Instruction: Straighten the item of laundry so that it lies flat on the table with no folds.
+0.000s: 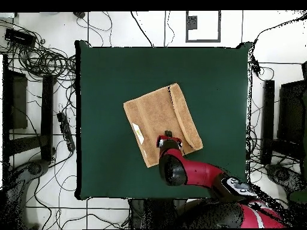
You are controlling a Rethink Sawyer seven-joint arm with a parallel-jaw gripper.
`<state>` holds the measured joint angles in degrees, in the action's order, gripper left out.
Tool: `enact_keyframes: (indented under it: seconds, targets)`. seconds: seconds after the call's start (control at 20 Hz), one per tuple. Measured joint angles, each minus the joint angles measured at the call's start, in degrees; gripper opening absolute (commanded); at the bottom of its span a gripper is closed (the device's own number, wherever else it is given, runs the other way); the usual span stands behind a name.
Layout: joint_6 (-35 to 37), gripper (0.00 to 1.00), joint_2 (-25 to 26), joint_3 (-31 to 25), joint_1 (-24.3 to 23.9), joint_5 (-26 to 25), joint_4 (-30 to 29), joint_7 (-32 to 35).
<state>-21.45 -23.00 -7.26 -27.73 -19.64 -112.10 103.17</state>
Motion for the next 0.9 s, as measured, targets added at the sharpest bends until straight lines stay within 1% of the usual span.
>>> enact_keyframes:
  seconds: [0.3, 0.6, 0.75, 0.9]
  targets:
    - [0.5, 0.00, 0.0, -1.0, -1.4, -1.5, 0.0, 0.0]
    - [2.8, 0.00, -0.9, -2.1, -3.4, -2.2, 0.0, 0.0]
    - [5.6, 0.00, -2.9, -2.2, -4.5, -2.2, -0.2, 0.0]
    - [8.6, 0.00, -6.1, -2.2, -5.3, -2.2, -0.9, 0.0]
